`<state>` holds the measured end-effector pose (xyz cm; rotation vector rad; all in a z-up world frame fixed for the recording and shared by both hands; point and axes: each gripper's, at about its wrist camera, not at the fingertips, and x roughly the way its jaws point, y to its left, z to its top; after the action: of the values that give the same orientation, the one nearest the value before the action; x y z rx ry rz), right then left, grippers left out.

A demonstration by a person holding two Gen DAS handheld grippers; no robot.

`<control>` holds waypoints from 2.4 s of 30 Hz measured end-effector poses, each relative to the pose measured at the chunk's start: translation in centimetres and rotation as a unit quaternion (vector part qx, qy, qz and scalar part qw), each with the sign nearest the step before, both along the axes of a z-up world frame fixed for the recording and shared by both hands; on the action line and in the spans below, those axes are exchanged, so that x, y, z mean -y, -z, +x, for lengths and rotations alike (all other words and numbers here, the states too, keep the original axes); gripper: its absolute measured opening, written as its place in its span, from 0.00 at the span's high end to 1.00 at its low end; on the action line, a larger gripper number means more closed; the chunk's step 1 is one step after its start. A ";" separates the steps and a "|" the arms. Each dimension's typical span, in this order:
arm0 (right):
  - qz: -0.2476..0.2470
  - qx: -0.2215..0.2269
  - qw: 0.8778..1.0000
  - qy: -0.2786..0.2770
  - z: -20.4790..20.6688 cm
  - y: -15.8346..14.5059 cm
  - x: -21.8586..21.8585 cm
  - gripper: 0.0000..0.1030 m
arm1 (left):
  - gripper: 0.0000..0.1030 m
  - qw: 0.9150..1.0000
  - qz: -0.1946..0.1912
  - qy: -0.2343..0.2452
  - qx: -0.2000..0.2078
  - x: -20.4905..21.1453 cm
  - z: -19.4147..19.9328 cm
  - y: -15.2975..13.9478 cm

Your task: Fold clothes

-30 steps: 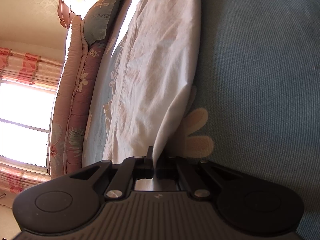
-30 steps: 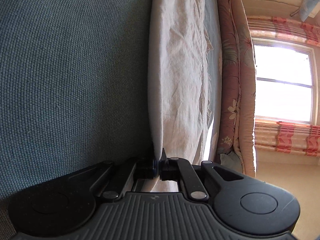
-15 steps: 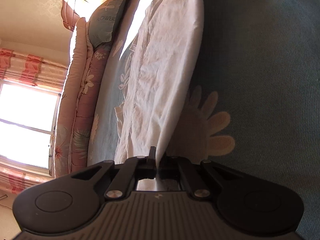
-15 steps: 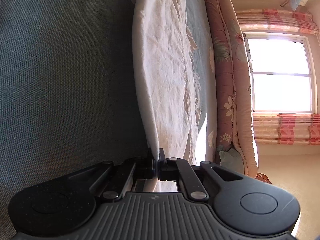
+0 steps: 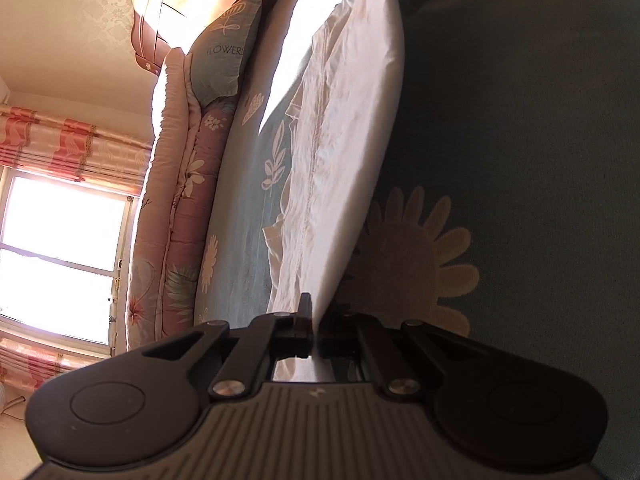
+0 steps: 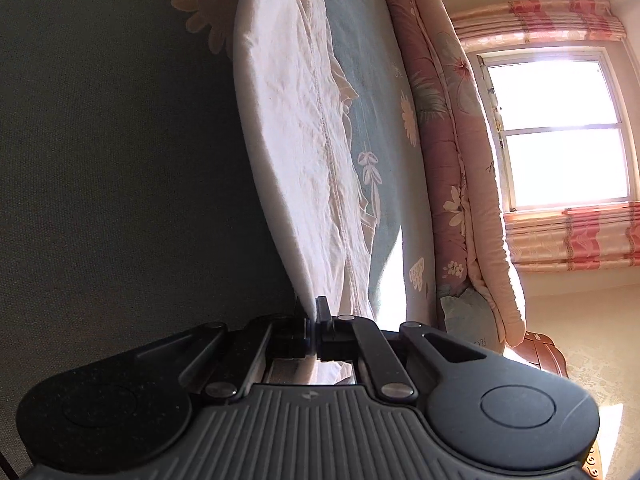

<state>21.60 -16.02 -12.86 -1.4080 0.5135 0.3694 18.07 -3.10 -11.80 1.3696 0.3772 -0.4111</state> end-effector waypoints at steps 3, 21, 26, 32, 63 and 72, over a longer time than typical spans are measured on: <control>-0.002 -0.010 1.000 -0.008 -1.7 -0.1 -0.4 0.94 | 1.00 1.000 0.001 0.000 -0.008 -0.2 -1.5 -0.3; 0.001 -0.042 0.999 -0.016 -12.9 -1.1 -1.2 0.93 | 0.93 0.999 0.023 -0.005 -0.023 -1.5 -13.7 -0.8; 0.010 -0.043 0.999 0.004 -12.6 0.6 -0.3 0.62 | 0.91 0.999 0.031 -0.016 -0.036 -1.3 -13.3 0.6; 0.040 -0.046 0.997 0.039 -10.8 2.5 0.5 0.45 | 0.76 0.998 0.036 -0.029 -0.048 -0.4 -11.9 3.2; 0.023 0.065 0.997 0.018 -5.2 3.9 0.0 0.24 | 0.55 0.999 0.024 -0.036 0.005 1.7 -6.8 4.0; 0.048 0.041 0.997 0.052 -4.5 2.8 2.7 0.21 | 0.57 0.998 0.046 -0.039 0.007 0.1 -6.8 4.4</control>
<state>17.14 -18.73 -15.67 -1.2927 0.4926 0.2480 11.28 -3.20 -16.22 1.4424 0.4411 -0.3223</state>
